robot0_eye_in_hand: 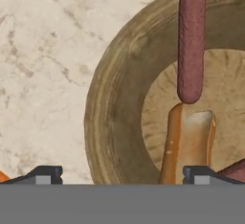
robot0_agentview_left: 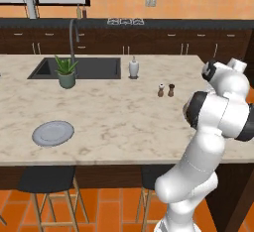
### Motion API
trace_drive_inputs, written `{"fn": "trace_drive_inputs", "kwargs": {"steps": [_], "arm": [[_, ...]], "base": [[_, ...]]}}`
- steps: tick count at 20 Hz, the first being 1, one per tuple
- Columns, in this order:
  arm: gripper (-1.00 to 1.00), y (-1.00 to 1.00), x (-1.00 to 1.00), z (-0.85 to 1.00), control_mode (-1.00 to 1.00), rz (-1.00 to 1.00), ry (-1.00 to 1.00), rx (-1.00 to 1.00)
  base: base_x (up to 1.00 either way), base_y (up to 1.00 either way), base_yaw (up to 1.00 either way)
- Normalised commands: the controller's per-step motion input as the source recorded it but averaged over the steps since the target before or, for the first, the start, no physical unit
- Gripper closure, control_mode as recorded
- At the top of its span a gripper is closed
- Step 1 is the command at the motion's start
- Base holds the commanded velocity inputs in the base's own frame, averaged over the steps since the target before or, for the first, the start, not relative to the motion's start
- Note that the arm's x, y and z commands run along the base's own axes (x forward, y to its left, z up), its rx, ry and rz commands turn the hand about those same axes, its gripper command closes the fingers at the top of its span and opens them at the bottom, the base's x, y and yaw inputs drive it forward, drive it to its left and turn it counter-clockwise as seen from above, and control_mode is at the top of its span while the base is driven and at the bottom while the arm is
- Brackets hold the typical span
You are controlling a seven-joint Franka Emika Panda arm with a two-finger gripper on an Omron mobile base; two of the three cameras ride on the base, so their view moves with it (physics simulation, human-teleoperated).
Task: Place one bun and one sausage from the bowl on each plate.
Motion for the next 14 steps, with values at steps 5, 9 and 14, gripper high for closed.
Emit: {"fn": "trace_drive_inputs", "kwargs": {"steps": [5, 9, 14], "arm": [[-1.00, -0.01, 0.32, -0.49, -1.00, 0.10, -0.03, -0.05], [-1.00, -0.05, 0.62, -0.32, -1.00, 0.00, 0.00, 0.00], [-1.00, -0.17, 0.44, -0.38, -1.00, 0.00, 0.00, 0.00]], "base": [[0.00, 0.00, 0.00], [0.00, 0.00, 0.00], [0.00, 0.00, 0.00]]}}
